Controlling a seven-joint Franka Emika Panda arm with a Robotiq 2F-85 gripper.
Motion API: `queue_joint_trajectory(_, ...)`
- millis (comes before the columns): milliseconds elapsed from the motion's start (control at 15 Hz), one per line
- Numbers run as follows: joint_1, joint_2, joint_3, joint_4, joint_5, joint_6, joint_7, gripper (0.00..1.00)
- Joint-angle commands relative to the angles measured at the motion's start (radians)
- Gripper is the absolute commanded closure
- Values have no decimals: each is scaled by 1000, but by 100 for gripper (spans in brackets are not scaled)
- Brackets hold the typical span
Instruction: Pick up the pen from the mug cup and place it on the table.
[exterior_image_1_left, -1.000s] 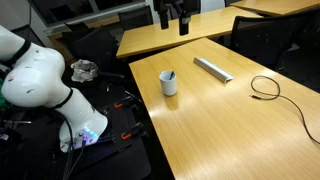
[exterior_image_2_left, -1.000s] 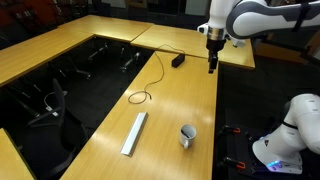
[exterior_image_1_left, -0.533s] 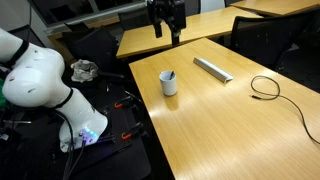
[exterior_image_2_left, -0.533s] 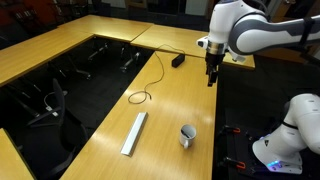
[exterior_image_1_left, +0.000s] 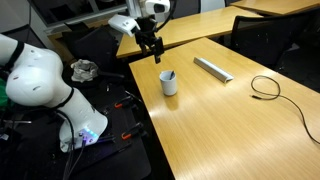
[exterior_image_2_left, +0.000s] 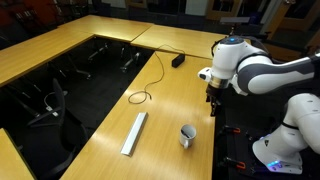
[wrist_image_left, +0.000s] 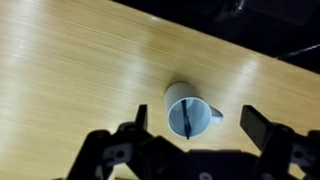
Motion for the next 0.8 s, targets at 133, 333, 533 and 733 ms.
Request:
queue_joint_trajectory(133,38,-15,16,-102,13,75,-23,0)
queue_joint_trajectory(333,37,-3,18,-94,17,54,-6,0)
queue_joint_trajectory(533,37,-4,18,-94,17,55,-8,0)
queue_joint_trajectory(733,37,-4,18,-94,17,55,-8,0)
